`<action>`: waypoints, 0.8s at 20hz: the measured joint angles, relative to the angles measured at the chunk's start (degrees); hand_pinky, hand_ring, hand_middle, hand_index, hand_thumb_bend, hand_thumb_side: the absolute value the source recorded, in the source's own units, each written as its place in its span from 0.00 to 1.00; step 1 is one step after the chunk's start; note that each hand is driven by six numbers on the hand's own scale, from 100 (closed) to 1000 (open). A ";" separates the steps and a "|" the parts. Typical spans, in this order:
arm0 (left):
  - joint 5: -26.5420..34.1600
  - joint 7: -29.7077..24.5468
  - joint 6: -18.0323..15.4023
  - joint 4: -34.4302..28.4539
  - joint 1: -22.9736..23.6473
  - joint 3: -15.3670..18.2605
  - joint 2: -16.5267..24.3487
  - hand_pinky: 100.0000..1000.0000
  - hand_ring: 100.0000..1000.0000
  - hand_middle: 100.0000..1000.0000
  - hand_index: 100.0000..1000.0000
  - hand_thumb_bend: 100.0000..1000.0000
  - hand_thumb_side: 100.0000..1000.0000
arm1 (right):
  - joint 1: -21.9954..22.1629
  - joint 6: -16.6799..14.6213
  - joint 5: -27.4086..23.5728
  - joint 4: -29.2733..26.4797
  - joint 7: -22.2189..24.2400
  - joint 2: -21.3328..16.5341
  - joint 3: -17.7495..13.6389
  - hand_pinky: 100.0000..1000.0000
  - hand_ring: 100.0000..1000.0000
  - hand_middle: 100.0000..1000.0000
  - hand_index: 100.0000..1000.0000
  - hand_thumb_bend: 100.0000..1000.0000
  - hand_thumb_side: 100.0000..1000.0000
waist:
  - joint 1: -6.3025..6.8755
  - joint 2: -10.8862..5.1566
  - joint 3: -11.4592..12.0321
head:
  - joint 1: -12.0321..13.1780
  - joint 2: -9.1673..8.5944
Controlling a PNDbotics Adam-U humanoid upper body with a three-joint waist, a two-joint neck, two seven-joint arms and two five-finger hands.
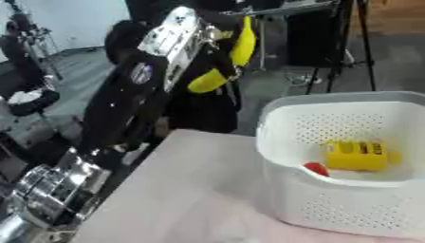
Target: Pick up objects on the table and place them in the box.
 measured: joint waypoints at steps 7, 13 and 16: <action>-0.75 0.01 -2.89 1.65 -6.03 -1.03 -5.17 0.54 0.68 0.62 0.57 0.06 0.56 | 0.07 0.00 0.01 0.00 0.00 0.00 0.32 0.66 0.47 0.40 0.42 0.00 0.46 | 0.03 -0.27 -0.86 | 0.27 0.49; -0.09 0.01 -4.17 1.90 -9.00 -1.62 -8.72 0.53 0.67 0.61 0.56 0.06 0.56 | 0.08 0.00 0.01 0.00 0.00 0.00 0.51 0.66 0.47 0.40 0.42 0.00 0.46 | 0.33 -0.32 -1.45 | 0.58 0.80; 1.64 0.02 -4.36 1.75 -9.46 -2.06 -10.64 0.53 0.67 0.61 0.56 0.06 0.56 | 0.09 0.00 0.01 0.00 0.00 0.00 0.73 0.66 0.47 0.40 0.42 0.00 0.46 | 0.41 -0.32 -1.84 | 0.77 0.93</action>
